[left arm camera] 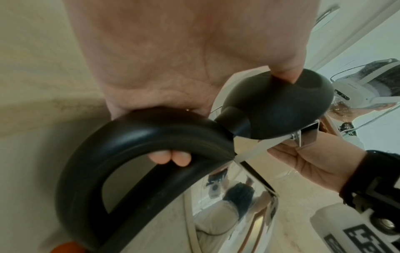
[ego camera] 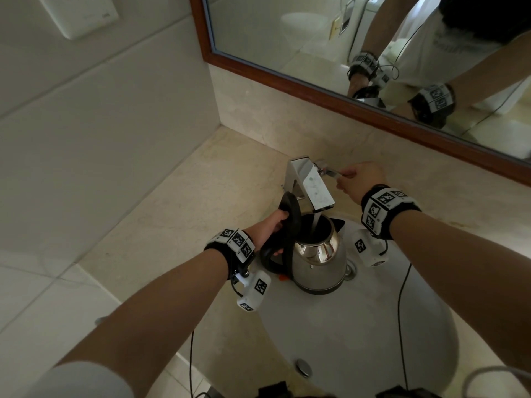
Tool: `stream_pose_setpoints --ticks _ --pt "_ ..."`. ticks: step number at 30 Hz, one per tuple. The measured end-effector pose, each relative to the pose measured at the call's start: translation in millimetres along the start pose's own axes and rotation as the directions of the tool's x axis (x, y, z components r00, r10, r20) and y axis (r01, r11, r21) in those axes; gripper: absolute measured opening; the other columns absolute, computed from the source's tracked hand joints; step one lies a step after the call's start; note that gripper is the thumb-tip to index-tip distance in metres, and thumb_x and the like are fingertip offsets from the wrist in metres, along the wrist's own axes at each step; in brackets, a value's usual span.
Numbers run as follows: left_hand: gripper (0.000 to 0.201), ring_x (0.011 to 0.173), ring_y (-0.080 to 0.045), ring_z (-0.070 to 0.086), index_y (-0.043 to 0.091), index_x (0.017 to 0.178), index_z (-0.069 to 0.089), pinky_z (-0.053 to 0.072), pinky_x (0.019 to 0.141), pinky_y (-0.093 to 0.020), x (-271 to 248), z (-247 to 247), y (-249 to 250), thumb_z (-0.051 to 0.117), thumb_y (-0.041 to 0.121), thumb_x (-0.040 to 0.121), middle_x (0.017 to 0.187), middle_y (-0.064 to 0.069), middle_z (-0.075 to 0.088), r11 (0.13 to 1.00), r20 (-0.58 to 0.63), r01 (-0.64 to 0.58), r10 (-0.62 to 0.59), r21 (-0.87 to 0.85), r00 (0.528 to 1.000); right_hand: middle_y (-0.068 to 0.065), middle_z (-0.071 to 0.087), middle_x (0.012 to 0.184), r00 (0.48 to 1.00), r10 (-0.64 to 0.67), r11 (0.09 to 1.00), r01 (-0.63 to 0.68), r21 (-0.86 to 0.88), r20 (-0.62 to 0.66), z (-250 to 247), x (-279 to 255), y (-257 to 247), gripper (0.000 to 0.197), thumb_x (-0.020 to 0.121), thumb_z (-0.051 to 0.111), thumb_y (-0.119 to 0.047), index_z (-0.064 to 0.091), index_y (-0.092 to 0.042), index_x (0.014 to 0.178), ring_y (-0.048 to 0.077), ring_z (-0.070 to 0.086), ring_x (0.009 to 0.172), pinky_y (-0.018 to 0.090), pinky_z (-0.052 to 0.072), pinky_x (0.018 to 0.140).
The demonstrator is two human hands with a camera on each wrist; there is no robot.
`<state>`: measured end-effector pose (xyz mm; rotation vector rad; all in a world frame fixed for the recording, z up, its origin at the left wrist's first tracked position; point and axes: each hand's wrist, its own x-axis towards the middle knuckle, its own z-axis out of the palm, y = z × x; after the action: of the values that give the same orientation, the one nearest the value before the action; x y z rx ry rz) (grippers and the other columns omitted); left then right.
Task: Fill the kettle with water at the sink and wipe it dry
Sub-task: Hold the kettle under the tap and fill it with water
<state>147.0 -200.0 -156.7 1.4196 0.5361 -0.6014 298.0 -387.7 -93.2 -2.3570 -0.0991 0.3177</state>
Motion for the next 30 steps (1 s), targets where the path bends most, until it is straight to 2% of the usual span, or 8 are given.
stream_pose_setpoints --ticks 4,10,15,18,22,30 --pt "0.076 0.061 -0.024 0.063 0.001 0.098 0.064 0.051 0.058 -0.028 2.2 -0.5 -0.5 0.048 0.065 0.060 0.075 -0.013 0.066 1.000 -0.011 -0.011 0.011 -0.007 1.000 0.005 0.076 0.087 1.000 0.014 1.000 -0.014 0.010 -0.002 0.6 0.7 0.2 0.017 0.089 0.064 -0.018 0.071 -0.012 0.103 0.021 0.070 0.087 0.040 0.057 0.086" --pt "0.064 0.066 -0.022 0.062 0.003 0.102 0.062 0.051 0.061 -0.026 -0.8 0.0 0.9 0.039 0.059 0.082 0.080 -0.011 0.065 1.000 -0.004 0.004 -0.004 0.009 1.000 0.004 0.075 0.085 1.000 0.000 1.000 0.000 -0.004 -0.004 0.5 0.4 -0.4 0.014 0.088 0.064 -0.017 0.072 -0.013 0.100 0.021 0.070 0.086 0.040 0.057 0.086" --pt "0.073 0.061 -0.022 0.062 0.005 0.094 0.064 0.049 0.062 -0.028 -0.7 -0.7 0.3 0.044 0.068 0.063 0.072 -0.009 0.066 1.000 0.033 0.013 -0.013 0.020 0.999 0.004 0.075 0.084 1.000 0.011 1.000 -0.011 0.014 -0.002 1.1 0.5 0.2 0.013 0.088 0.064 -0.016 0.071 -0.013 0.099 0.022 0.070 0.086 0.041 0.057 0.087" --pt "0.068 0.065 -0.024 0.062 0.005 0.094 0.064 0.050 0.067 -0.030 -0.8 -0.1 0.9 0.042 0.064 0.069 0.076 -0.011 0.066 1.000 0.015 0.010 -0.010 0.014 1.000 0.005 0.075 0.086 1.000 0.008 1.000 -0.008 0.004 0.003 0.9 0.1 -0.2 0.015 0.088 0.064 -0.017 0.071 -0.013 0.102 0.021 0.070 0.087 0.041 0.056 0.087" --pt "0.064 0.066 -0.024 0.060 0.004 0.094 0.063 0.049 0.066 -0.030 -1.6 0.6 1.8 0.038 0.060 0.078 0.078 -0.012 0.064 1.000 0.017 0.010 -0.010 0.022 1.000 0.004 0.074 0.083 1.000 0.011 1.000 -0.011 0.019 -0.001 1.6 0.2 0.2 0.015 0.089 0.064 -0.016 0.071 -0.013 0.101 0.022 0.070 0.087 0.041 0.057 0.087" --pt "0.079 0.068 -0.023 0.062 0.005 0.098 0.064 0.050 0.067 -0.029 0.1 -0.7 2.1 0.042 0.070 0.058 0.080 -0.011 0.066 0.998 0.027 0.043 -0.044 0.041 0.999 0.007 0.075 0.087 1.000 -0.003 1.000 0.003 -0.001 0.002 1.1 0.0 -0.3 0.013 0.089 0.064 -0.016 0.072 -0.013 0.098 0.025 0.070 0.089 0.044 0.056 0.087"
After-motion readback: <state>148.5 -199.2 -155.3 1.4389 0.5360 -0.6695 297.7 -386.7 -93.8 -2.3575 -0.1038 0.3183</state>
